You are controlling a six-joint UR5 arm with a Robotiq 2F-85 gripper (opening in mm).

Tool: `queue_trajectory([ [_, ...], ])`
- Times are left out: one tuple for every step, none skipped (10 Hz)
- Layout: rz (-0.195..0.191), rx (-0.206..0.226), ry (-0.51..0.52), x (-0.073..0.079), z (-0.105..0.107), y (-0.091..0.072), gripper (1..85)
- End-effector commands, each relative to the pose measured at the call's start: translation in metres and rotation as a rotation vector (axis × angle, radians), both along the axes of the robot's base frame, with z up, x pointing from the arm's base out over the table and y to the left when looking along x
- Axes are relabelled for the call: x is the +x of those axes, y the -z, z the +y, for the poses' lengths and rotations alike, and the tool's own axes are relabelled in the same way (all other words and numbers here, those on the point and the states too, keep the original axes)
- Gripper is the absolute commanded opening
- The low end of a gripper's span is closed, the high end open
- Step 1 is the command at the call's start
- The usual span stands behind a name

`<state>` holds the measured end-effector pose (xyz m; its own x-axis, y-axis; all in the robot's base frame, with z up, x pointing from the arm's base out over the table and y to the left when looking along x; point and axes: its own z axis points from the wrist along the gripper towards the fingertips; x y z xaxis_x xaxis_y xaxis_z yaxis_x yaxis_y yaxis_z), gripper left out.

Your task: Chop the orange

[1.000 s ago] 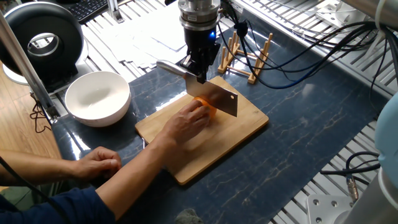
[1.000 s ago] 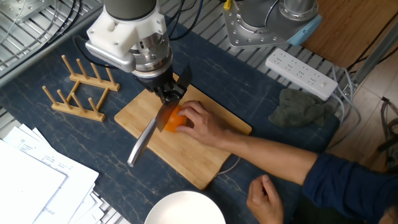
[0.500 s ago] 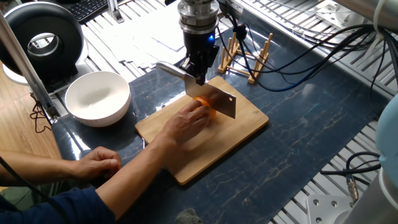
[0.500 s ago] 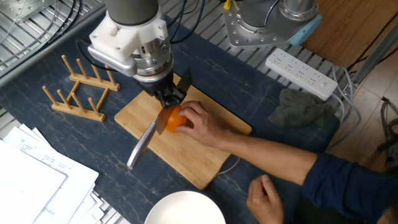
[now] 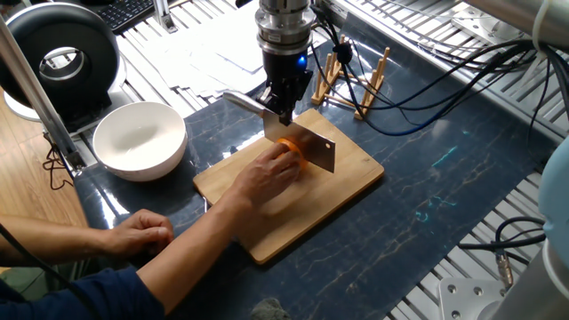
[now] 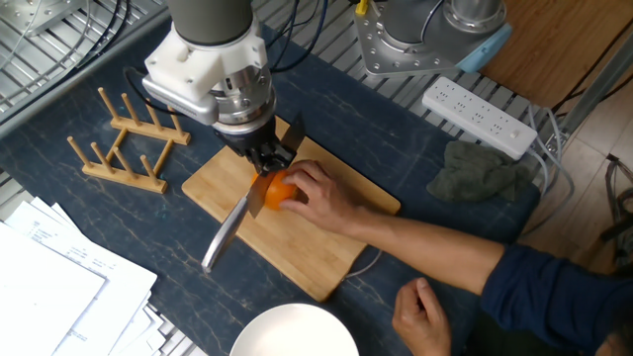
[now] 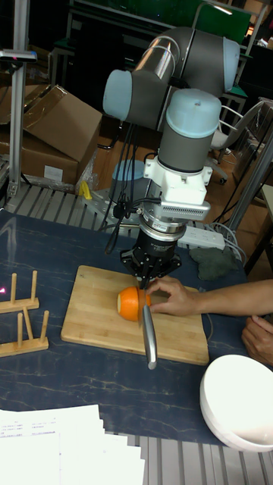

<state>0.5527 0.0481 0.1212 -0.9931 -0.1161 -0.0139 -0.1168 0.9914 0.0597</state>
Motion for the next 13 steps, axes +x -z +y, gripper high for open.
queue_trajectory([
  [-0.010,0.017,0.005,0.0026,0.0020,0.0045,1.3],
  [-0.010,0.020,0.006,0.0027,0.0028,0.0046,1.3],
  [-0.011,0.021,0.006,0.0033,0.0031,0.0050,1.3],
  [-0.013,0.023,0.008,0.0044,0.0030,0.0061,1.3],
  [-0.014,0.026,0.008,0.0053,0.0034,0.0071,1.3],
  [-0.014,0.026,0.008,0.0055,0.0032,0.0076,1.3],
  [-0.013,0.026,0.007,0.0050,0.0030,0.0078,1.3],
  [-0.013,0.029,0.008,0.0046,0.0044,0.0094,1.3],
  [-0.016,0.029,0.010,0.0049,0.0040,0.0115,1.3],
  [-0.017,0.031,0.008,0.0043,0.0023,0.0131,1.3],
  [-0.011,0.035,0.008,0.0012,0.0017,0.0125,1.3],
  [-0.004,0.034,0.006,-0.0023,0.0001,0.0112,1.3],
  [0.002,0.030,0.004,-0.0045,-0.0014,0.0099,1.3],
])
